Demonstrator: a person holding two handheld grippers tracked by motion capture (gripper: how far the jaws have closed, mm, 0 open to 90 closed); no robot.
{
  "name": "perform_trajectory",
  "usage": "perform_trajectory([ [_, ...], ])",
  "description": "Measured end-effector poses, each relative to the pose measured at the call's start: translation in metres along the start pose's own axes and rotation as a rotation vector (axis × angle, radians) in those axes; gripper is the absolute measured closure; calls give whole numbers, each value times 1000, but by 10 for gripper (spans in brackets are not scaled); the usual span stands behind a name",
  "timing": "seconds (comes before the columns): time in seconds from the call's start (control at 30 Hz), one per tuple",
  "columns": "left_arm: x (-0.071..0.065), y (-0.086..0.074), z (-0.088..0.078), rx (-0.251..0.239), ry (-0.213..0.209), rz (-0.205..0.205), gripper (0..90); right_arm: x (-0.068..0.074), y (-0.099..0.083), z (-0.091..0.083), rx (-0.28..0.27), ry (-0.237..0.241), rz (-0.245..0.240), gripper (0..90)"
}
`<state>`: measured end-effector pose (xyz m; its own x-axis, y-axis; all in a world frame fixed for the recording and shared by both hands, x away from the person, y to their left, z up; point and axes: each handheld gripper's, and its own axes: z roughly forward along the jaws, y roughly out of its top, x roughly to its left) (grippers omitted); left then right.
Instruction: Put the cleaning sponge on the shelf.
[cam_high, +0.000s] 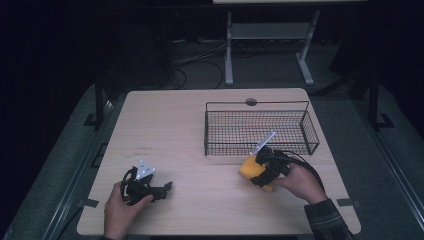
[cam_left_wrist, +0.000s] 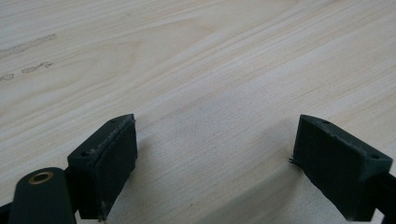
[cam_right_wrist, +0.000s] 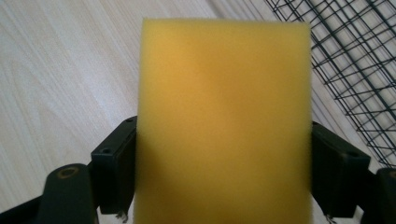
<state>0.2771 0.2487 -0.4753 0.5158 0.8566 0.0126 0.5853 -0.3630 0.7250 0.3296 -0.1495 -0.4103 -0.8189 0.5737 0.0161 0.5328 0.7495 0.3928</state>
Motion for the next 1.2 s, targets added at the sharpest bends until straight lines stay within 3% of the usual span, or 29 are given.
perform_trajectory([
  [1.2, 0, 0, 0, 0, 1, 1, 128, -21, -22, -33, -27, -28, 65, 219],
])
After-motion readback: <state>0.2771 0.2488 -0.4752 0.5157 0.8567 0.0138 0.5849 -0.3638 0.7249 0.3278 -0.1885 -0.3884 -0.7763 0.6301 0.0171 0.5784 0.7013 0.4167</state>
